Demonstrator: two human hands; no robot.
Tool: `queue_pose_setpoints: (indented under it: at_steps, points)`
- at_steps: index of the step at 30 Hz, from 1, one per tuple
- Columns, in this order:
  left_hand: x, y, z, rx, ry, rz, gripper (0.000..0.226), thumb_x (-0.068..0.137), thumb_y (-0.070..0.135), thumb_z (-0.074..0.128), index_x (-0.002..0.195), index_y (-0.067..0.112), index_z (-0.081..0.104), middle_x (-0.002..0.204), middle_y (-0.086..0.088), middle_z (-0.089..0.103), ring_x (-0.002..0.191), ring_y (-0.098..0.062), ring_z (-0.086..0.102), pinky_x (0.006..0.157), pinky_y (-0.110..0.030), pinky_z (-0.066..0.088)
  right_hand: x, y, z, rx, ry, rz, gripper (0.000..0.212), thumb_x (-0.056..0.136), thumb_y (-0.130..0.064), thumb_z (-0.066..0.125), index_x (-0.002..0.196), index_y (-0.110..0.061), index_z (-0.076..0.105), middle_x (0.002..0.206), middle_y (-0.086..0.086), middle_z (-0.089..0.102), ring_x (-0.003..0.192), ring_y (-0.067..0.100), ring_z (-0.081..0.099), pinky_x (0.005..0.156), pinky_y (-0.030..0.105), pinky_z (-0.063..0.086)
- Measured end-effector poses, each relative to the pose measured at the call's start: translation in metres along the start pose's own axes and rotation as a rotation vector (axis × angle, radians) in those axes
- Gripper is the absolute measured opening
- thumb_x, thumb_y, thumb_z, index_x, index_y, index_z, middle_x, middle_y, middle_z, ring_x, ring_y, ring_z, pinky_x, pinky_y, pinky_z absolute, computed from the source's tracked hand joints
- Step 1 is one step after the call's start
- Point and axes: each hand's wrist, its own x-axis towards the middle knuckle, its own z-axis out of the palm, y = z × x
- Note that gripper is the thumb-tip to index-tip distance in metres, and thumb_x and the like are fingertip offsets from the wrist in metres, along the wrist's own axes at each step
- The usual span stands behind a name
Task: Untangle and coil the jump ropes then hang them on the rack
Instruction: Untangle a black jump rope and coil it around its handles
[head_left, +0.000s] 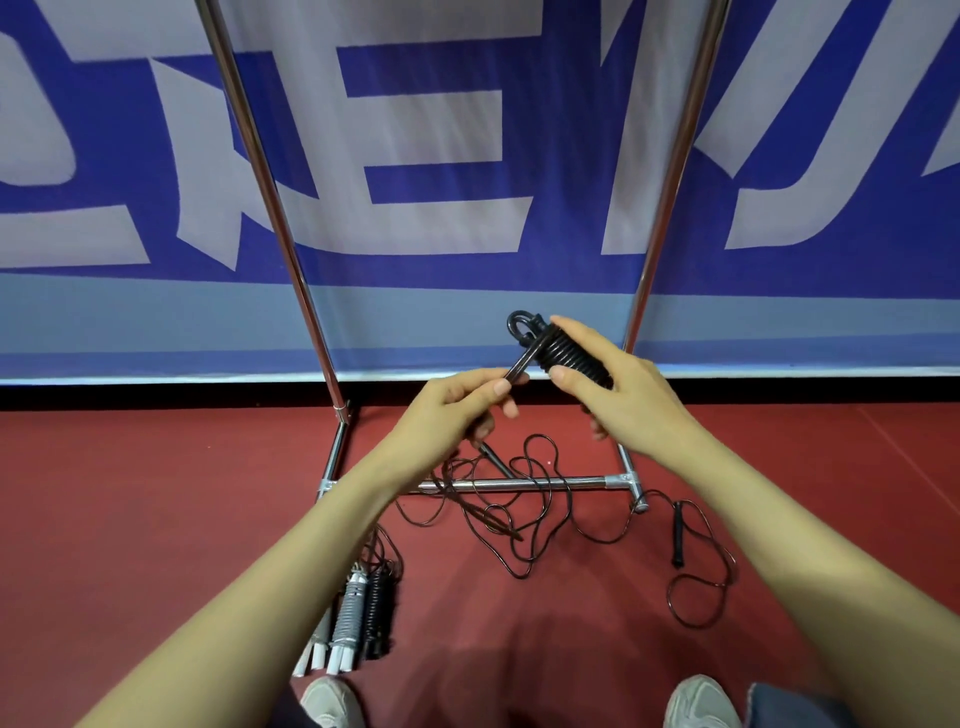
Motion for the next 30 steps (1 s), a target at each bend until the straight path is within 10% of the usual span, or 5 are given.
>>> queue_pose_setpoints:
  at_steps: [8, 12, 16, 23, 30]
  points:
    - [-0.002, -0.008, -0.022, 0.183, -0.077, -0.07, 0.02, 0.093, 0.029, 0.058, 0.093, 0.015, 0.073, 0.067, 0.003, 0.059, 0.063, -0.017, 0.044, 0.062, -0.024, 0.034, -0.007, -0.005, -0.016, 0.462, -0.357, -0.02, 0.048, 0.092, -0.022, 0.062, 0.13, -0.048, 0.051, 0.07, 0.002, 0.052, 0.053, 0.023, 0.049, 0.05, 0.03, 0.05]
    - [-0.003, -0.015, -0.03, 0.529, -0.106, 0.021, 0.018, 0.083, 0.036, 0.067, 0.076, 0.02, 0.072, 0.058, 0.011, 0.054, 0.054, -0.005, 0.042, 0.056, -0.021, 0.036, -0.017, 0.0, -0.016, 0.348, -0.776, 0.013, 0.051, 0.091, -0.026, 0.065, 0.135, -0.044, 0.048, 0.078, -0.011, 0.065, 0.051, 0.018, 0.053, 0.048, 0.026, 0.051]
    - [-0.001, -0.017, -0.024, 0.887, -0.165, 0.022, 0.013, 0.081, 0.041, 0.071, 0.085, 0.029, 0.074, 0.081, 0.013, 0.068, 0.071, -0.003, 0.057, 0.072, -0.031, 0.049, -0.019, -0.003, -0.006, 0.109, -0.931, 0.048, 0.049, 0.093, -0.027, 0.064, 0.134, -0.048, 0.047, 0.094, 0.011, 0.065, 0.051, 0.019, 0.054, 0.048, 0.025, 0.049]
    - [0.004, -0.004, 0.003, 0.755, 0.101, 0.019, 0.016, 0.088, 0.034, 0.067, 0.084, 0.02, 0.073, 0.072, 0.008, 0.067, 0.068, -0.007, 0.06, 0.068, -0.03, 0.048, -0.016, -0.01, 0.004, -0.169, -0.734, 0.136, 0.054, 0.091, -0.037, 0.062, 0.133, -0.027, 0.029, 0.075, 0.002, 0.06, 0.042, 0.017, 0.055, 0.04, 0.023, 0.045]
    - [-0.005, -0.002, 0.026, 0.469, 0.246, 0.12, 0.023, 0.097, 0.023, 0.056, 0.111, 0.016, 0.072, 0.089, 0.011, 0.069, 0.08, 0.005, 0.06, 0.075, -0.016, 0.043, -0.013, 0.0, 0.002, -0.309, -0.463, 0.006, 0.075, 0.091, -0.046, 0.056, 0.144, -0.06, 0.005, 0.071, -0.01, 0.057, 0.056, 0.012, 0.058, 0.061, 0.024, 0.048]
